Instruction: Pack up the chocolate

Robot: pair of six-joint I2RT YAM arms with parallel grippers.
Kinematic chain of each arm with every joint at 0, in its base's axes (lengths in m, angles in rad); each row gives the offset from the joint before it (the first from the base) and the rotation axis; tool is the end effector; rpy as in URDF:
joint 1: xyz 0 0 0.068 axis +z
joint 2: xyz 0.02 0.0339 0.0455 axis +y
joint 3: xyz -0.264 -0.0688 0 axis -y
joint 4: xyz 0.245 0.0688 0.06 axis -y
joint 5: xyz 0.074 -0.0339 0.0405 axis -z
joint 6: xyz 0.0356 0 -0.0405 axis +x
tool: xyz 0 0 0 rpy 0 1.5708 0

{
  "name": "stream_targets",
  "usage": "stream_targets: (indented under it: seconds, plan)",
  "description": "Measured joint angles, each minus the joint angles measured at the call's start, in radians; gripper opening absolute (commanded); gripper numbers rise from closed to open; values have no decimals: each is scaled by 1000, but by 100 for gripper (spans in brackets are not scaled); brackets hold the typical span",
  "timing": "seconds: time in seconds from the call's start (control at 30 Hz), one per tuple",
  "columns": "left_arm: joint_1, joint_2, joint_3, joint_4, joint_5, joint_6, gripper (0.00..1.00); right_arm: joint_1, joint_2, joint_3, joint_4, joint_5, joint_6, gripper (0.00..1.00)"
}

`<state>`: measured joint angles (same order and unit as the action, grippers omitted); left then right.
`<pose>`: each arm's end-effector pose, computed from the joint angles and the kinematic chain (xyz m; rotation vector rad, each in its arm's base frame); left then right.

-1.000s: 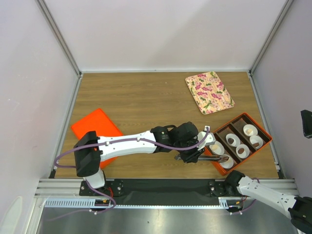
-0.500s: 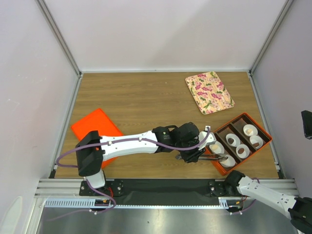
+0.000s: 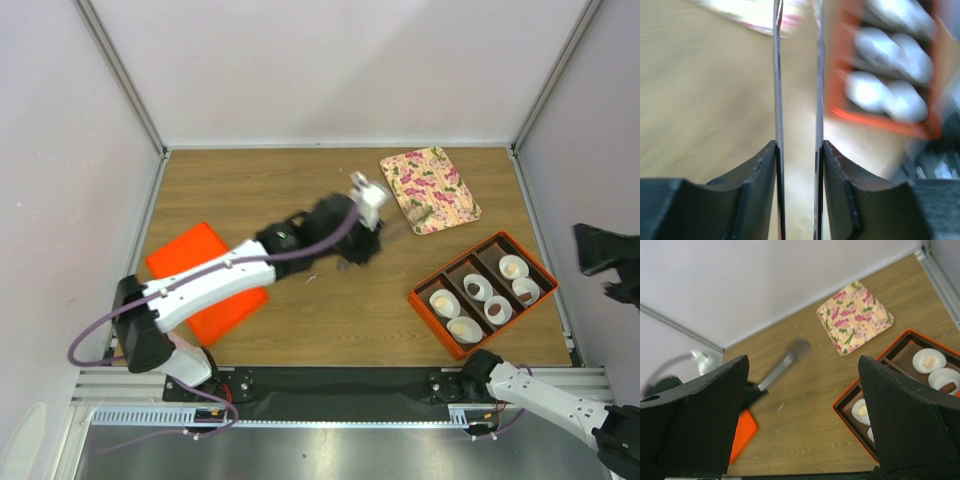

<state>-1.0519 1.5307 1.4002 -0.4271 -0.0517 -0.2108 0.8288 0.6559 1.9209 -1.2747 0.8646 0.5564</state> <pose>0.1767 -0.3057 0.3469 0.8718 2.0270 -0.6766 -0.0311 -0.0740 0.5253 0.4587 1.5238 0.4013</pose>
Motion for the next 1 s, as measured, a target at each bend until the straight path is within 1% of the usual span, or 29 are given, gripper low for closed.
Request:
stream_targets:
  seconds: [0.1,0.17,0.27,0.43,0.57,0.7,0.93,1.0]
  plan:
    - [161,-62,-57,26,-96,-96,48,10,11,-92,15,-45,18,97]
    - [252,-69,-93,29,-169,-153,50,12,26,-142,25,-77,28,97]
    - [314,-35,-119,21,-234,-223,52,12,44,-235,66,-140,39,97]
    - [329,85,-111,31,-280,-344,54,12,53,-344,134,-224,47,97]
    - [329,176,-108,36,-293,-428,53,12,51,-364,170,-274,47,97]
    - [328,219,-109,44,-305,-500,54,12,39,-373,193,-299,46,98]
    - [321,310,-106,50,-328,-569,61,12,0,-402,198,-306,45,98]
    - [315,334,-106,43,-332,-580,61,12,-5,-403,198,-306,42,98]
